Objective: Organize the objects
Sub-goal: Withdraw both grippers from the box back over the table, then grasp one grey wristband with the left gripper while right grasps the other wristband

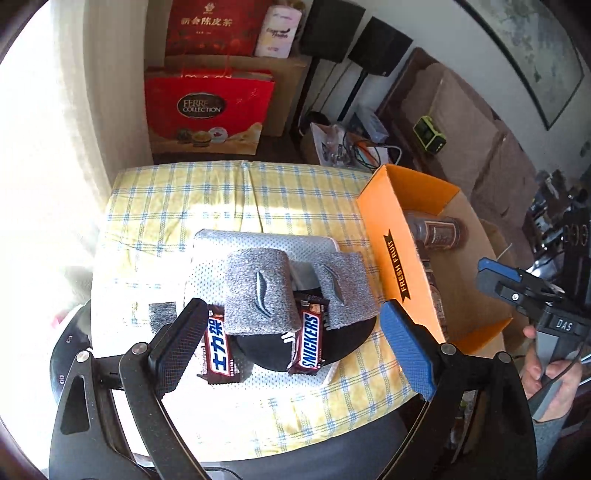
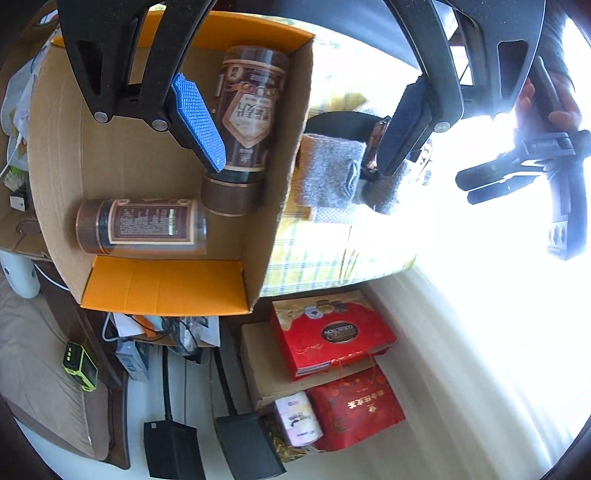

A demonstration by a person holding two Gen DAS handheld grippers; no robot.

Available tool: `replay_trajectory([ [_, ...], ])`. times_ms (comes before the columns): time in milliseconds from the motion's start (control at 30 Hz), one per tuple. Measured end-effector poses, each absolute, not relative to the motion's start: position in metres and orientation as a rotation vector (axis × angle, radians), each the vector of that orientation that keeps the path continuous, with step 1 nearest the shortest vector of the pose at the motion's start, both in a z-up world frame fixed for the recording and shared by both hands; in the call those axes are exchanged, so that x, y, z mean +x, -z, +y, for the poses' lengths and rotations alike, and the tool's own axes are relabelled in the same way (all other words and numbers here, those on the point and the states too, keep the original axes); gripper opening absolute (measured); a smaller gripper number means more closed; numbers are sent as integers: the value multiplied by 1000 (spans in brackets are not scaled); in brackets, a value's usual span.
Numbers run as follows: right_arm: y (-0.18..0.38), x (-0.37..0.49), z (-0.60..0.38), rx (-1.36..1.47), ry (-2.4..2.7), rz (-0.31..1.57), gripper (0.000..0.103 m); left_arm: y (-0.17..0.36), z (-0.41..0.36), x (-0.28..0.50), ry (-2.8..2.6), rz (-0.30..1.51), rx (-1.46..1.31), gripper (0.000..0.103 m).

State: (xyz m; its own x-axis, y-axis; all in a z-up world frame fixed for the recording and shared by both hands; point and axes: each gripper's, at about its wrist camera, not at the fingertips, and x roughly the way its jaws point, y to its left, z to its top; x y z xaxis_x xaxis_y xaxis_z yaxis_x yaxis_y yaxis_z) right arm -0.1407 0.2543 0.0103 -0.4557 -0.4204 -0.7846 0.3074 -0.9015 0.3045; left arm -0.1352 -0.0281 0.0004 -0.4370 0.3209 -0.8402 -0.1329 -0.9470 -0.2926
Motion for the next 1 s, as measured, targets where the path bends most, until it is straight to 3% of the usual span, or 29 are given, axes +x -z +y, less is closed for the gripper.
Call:
replay_trajectory([
  [333, 2, -143, 197, 1328, 2318, -104, 85, 44, -53, -141, -2469, -306, -1604, 93],
  [567, 17, -160, 175, 1382, 2319, -108, 66, 68, -37, -164, -2420, -318, -1644, 86],
  [700, 25, -165, 169, 1404, 2343, -78, 66, 78, -24, -176, -2389, -300, -1667, 80],
  [833, 31, -168, 168, 1423, 2348, -67, 66, 84, -15, -184, -2376, -234, -1685, 59],
  [933, 34, -168, 167, 1430, 2352, -50, 66, 87, -11, -188, -2392, -190, -1692, 49],
  [967, 35, -169, 167, 1432, 2353, -46, 66, 87, -12, -188, -2389, -202, -1689, 38],
  [1000, 36, -169, 167, 1434, 2352, -43, 66, 87, -14, -188, -2386, -224, -1688, 34],
])
